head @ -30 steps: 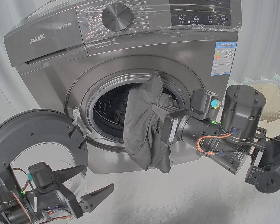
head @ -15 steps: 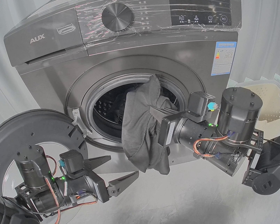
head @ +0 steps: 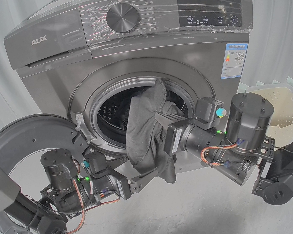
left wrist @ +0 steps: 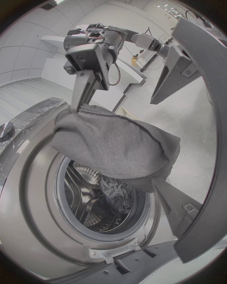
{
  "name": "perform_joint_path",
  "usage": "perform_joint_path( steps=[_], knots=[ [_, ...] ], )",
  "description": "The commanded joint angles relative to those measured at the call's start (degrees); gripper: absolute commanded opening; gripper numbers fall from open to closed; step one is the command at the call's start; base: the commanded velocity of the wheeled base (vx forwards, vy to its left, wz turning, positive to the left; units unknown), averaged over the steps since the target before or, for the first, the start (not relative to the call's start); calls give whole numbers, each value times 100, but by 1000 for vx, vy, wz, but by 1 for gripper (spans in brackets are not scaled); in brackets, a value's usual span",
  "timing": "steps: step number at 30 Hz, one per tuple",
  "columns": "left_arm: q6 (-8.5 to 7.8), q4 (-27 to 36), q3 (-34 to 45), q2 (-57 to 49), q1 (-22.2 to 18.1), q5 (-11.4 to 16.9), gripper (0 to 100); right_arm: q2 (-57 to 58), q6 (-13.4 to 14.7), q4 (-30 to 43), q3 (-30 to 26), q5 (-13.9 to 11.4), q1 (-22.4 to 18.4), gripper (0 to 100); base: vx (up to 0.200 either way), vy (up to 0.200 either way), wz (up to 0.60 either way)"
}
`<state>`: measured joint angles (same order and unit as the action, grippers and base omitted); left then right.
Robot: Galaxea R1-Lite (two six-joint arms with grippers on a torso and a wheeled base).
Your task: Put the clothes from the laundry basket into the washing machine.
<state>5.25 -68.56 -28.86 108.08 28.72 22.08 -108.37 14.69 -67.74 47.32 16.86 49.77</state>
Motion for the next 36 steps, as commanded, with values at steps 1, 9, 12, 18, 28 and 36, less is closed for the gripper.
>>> perform_joint_path(
  steps=[1,9,12,18,28,36],
  knots=[
    [37,-175,-147,451,11,-28,100,-8,-1,-2,-4,2,6,0,0,0,0],
    [90,-536,-393,758,72,-230,100,-26,-1,-2,-4,2,6,0,0,0,0],
    [99,-624,-463,855,81,-318,100,-17,-1,-2,-13,2,6,0,0,0,0],
    [107,-870,-472,872,72,-476,0,-17,-10,-2,-21,2,6,0,0,0,0],
    [99,-1608,29,539,116,-459,0,-61,-10,-2,-39,-7,-99,0,0,0,0],
    [81,-2003,846,-173,116,-380,0,-184,16,-72,-65,-42,-108,0,0,0,0]
  ],
)
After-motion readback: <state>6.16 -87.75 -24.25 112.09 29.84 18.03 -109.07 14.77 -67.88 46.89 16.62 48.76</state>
